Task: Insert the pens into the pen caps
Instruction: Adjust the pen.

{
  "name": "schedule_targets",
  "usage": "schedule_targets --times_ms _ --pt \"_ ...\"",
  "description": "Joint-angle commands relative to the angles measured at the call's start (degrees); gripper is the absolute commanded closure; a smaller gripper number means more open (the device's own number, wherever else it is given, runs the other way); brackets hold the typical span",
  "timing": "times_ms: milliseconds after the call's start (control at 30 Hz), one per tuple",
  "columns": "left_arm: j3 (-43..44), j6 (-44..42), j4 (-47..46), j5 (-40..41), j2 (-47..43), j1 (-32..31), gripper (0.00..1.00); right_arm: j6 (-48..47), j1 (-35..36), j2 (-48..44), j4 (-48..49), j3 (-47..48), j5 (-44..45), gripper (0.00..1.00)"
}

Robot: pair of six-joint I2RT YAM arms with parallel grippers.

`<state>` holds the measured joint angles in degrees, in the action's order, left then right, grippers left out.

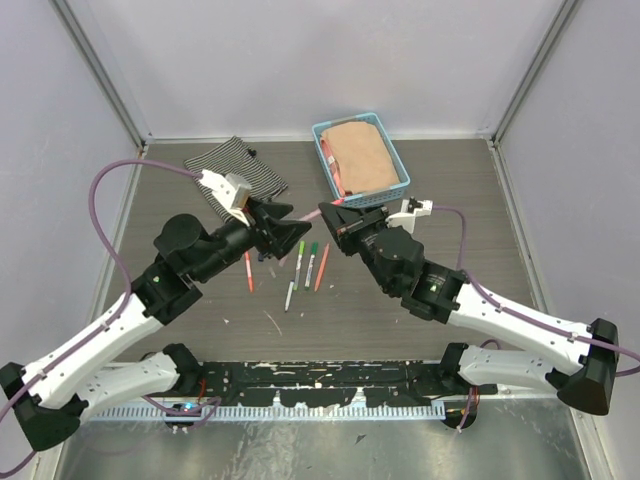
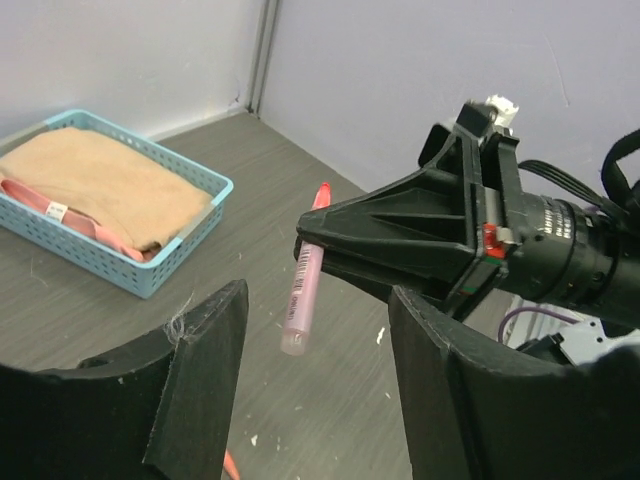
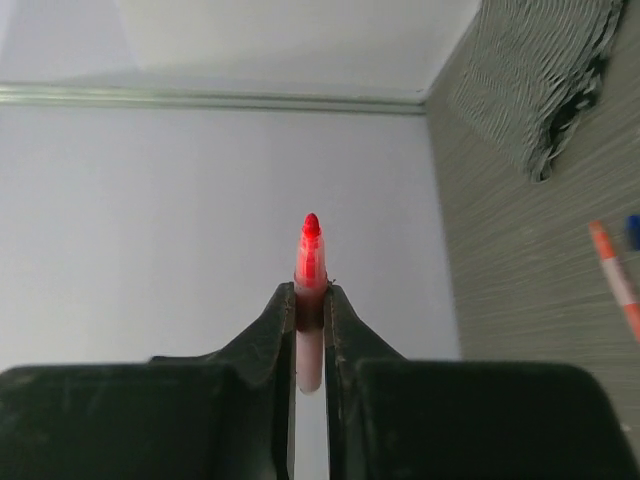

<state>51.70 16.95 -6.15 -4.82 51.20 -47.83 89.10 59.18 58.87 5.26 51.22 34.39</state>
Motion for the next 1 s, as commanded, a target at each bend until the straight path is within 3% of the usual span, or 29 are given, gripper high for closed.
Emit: schedule_targets --times_ms 0,133,300,400,967 --pt "5.4 -0.9 11.1 -1.1 -3.2 0.0 0.35 -17.1 0.2 -0.5 -10.4 7.5 5.3 1.00" --pt "8.2 -2.7 19.6 -1.7 -4.7 0.0 0.35 -31.4 0.2 0.7 -14.9 10.1 3.6 1.00" --pt "10.9 -4.5 27.7 -5.1 -4.2 0.0 0.36 -46.8 0.2 -0.2 -10.7 8.8 -5.6 1.00" --pt "10.2 -4.0 27.5 -6.0 -4.4 0.0 0.37 -52.4 0.2 -0.8 -8.5 8.7 -11.2 1.00" --pt "8.2 -1.7 21.8 -10.4 -1.0 0.0 0.50 -51.0 0.2 -1.7 -0.3 7.7 -24.4 1.00"
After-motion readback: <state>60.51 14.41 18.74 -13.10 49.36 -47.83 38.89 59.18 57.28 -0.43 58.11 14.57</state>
